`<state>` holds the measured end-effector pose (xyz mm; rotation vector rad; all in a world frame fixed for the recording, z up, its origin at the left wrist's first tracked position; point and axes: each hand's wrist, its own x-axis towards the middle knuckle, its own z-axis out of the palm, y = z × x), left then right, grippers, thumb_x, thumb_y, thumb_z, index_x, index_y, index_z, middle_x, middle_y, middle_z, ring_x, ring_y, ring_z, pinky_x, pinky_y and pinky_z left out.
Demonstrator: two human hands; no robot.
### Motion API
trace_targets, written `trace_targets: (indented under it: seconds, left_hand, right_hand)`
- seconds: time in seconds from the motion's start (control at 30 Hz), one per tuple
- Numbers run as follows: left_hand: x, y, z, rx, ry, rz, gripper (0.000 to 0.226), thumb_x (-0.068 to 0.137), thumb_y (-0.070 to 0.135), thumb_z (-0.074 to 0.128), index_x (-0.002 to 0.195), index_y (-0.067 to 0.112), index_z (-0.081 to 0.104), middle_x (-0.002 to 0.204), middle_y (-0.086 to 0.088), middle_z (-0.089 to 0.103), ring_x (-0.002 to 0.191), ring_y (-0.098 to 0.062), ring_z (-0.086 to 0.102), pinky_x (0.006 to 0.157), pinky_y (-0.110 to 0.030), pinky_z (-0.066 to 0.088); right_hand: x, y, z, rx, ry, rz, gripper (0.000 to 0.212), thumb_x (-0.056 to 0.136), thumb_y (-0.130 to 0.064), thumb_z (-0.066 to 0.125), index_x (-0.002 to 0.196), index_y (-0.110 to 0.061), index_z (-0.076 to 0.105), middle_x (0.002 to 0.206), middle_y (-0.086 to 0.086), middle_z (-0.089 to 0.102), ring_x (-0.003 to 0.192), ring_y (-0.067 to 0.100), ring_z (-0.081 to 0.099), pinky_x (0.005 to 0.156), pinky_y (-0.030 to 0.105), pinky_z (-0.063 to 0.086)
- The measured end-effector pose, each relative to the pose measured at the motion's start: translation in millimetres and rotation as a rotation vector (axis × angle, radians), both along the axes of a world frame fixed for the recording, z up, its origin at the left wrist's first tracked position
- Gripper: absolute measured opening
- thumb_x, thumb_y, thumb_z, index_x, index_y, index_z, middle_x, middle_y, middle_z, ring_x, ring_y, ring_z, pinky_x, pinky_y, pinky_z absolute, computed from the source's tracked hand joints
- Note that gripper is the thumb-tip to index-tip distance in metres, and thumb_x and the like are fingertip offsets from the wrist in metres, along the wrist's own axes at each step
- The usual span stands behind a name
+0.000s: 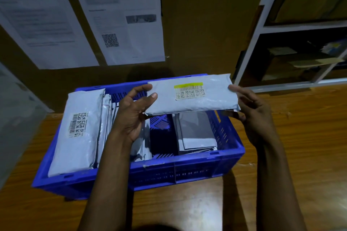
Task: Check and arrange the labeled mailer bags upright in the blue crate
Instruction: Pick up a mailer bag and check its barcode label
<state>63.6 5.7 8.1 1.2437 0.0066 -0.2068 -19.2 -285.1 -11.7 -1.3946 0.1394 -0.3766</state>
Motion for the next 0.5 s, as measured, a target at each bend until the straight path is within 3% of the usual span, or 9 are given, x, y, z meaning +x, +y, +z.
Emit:
trace_targets:
  seconds: [0.13,0.23,0.3,0.4,0.5]
  left_hand:
    - [-3.9,-1.2,1.7,0.031,-0.102,0.054,0.041,0.086,0.001,0.073,0.117,0.027,0.065,0.102,0.001,0.078,0.096,-0.020,0.074,0.073,-0.034,0.059]
    - [-6.3,-0.6,-0.4,0.049,-0.151,0.062,0.052,0.082,0.003,0.077,0.125,0.030,0.063,0.117,-0.013,0.074,0.107,-0.027,0.072,0.082,-0.039,0.058]
    - [-6.0,0.4,-2.2,0.049,-0.144,0.059,0.057,0.082,0.003,0.078,0.131,0.028,0.060,0.118,-0.013,0.074,0.108,-0.028,0.072,0.085,-0.042,0.060]
    - [-6.0,1.7,-0.5,0.105,-0.117,0.044,0.055,0.081,0.006,0.079,0.130,0.024,0.060,0.110,-0.006,0.078,0.101,-0.023,0.075,0.076,-0.037,0.062]
    - [-6.1,5.3,2.2,0.222,-0.142,-0.008,0.042,0.081,0.004,0.080,0.120,0.013,0.068,0.101,-0.002,0.080,0.087,-0.017,0.077,0.061,-0.028,0.058]
  right_hand:
    - [1.0,3.0,3.5,0.080,0.105,0.024,0.040,0.103,-0.035,0.056,0.143,-0.036,0.054,0.127,0.008,0.070,0.105,0.031,0.074,0.064,0.035,0.063]
    - [1.1,4.7,1.4,0.036,0.121,0.030,0.049,0.097,-0.025,0.065,0.144,-0.031,0.053,0.121,0.004,0.074,0.104,0.028,0.075,0.060,0.032,0.062]
    - [1.7,4.3,-1.1,0.023,0.103,0.025,0.051,0.095,-0.014,0.069,0.142,-0.025,0.055,0.113,0.017,0.074,0.102,0.029,0.075,0.061,0.032,0.063]
    - [1.6,3.2,-1.8,0.029,0.090,0.001,0.048,0.093,-0.011,0.070,0.139,-0.019,0.059,0.107,0.029,0.068,0.103,0.035,0.074,0.063,0.032,0.063]
    - [1.1,2.3,-0.8,0.024,0.093,-0.002,0.047,0.093,-0.012,0.071,0.138,-0.017,0.059,0.108,0.016,0.076,0.102,0.028,0.075,0.063,0.031,0.063]
